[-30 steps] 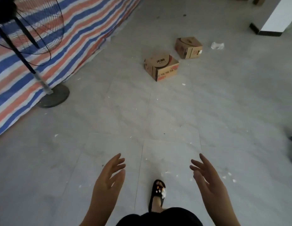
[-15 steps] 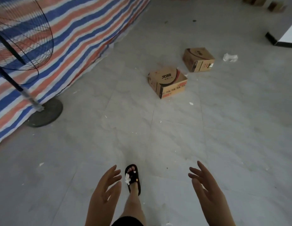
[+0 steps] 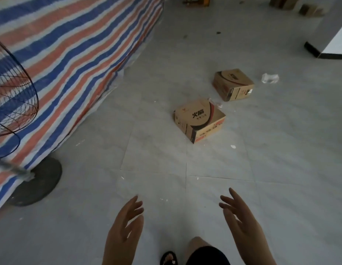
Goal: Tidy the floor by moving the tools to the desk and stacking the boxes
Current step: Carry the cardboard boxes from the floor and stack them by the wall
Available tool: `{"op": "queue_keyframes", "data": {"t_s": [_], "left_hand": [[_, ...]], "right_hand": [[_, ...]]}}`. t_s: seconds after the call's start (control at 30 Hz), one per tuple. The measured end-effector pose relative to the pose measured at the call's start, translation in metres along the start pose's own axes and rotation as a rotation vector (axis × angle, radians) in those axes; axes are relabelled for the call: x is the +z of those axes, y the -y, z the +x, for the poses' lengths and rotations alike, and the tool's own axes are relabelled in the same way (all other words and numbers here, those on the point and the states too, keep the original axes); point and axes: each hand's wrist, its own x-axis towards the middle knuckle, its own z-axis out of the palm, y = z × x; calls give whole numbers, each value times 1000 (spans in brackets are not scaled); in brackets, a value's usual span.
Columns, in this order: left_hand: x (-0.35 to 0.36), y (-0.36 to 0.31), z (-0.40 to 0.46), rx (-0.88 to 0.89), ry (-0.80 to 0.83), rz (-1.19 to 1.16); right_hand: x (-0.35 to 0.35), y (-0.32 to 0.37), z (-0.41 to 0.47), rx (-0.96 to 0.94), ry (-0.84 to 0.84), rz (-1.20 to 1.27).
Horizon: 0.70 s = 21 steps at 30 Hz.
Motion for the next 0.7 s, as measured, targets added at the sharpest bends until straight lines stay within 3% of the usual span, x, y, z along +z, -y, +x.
{"op": "queue_keyframes", "data": {"t_s": [0.23,0.43,0.7], "left_hand": [[7,3,136,-24,-64,26],[41,-23,290,57,-92,17],[95,-55,443,-7,68,2]], "right_hand": [[47,21,142,3,80,-23],[72,53,298,-15,72,-18],[78,67,427,61,16,-66]]}}
